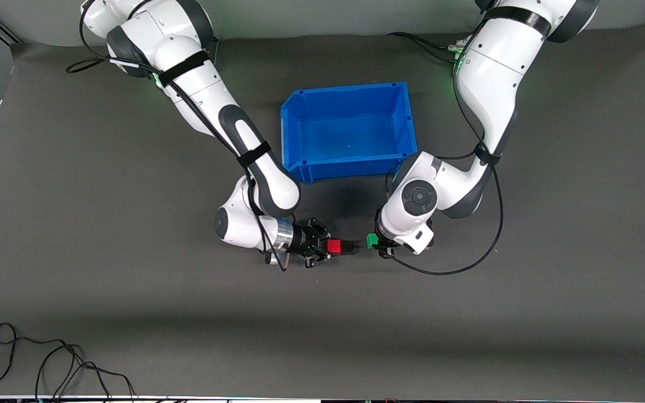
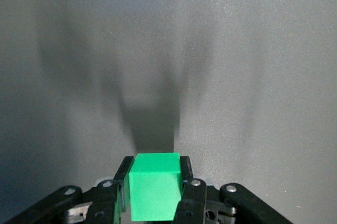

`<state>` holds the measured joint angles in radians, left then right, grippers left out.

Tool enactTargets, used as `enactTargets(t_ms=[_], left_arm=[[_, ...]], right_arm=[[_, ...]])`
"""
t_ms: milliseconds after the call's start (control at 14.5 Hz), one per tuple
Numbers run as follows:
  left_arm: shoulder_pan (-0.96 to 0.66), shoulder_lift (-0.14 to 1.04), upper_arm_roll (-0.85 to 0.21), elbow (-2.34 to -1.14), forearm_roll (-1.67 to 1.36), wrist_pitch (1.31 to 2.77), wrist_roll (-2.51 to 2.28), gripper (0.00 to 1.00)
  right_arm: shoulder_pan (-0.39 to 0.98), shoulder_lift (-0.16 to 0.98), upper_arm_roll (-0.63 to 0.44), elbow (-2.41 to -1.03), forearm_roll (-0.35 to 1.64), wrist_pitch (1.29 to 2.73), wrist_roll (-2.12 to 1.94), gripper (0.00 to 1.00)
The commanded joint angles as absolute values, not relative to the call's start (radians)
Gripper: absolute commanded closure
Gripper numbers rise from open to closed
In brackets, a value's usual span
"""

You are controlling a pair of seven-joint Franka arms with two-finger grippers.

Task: Attach green and red cubes to black cube
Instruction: 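Carry the red cube with the right gripper while the left gripper carries green, then press the red and green cubes against the black cube with both grippers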

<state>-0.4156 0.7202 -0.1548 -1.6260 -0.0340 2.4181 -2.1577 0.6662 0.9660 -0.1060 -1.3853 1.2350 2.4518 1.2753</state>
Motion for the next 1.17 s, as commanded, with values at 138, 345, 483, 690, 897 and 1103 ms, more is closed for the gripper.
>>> enactTargets(t_ms=[138,345,483,690,897,1103], left_arm=[[-0.442,0.749,-0.143,-1.569,-0.034,2.416,-2.178,1.0],[-0.443,0.771,-0.141,-1.554,-0.032,2.418,-2.183,1.0],[-0.446,0.788,-0.141,-1.533,-0.034,2.418,-2.184,1.0],[-0.448,0.83,-0.14,-1.48,-0.032,2.418,-2.204,1.0],[-0.457,0.853,-0.14,-1.451,-0.032,2.415,-2.206,1.0],[-0.471,0.85,-0.14,-1.448,-0.032,2.411,-2.23,1.0]], right_arm=[[0.69,0.996,-0.118,-1.355,1.256,2.484,1.298,0.94],[0.69,0.994,-0.118,-1.351,1.255,2.484,1.298,0.94],[0.69,0.994,-0.118,-1.348,1.252,2.484,1.31,0.94],[0.692,0.994,-0.118,-1.347,1.247,2.484,1.313,0.94],[0.704,0.994,-0.118,-1.342,1.249,2.484,1.313,0.94],[0.706,0.994,-0.118,-1.335,1.249,2.484,1.315,0.94]])
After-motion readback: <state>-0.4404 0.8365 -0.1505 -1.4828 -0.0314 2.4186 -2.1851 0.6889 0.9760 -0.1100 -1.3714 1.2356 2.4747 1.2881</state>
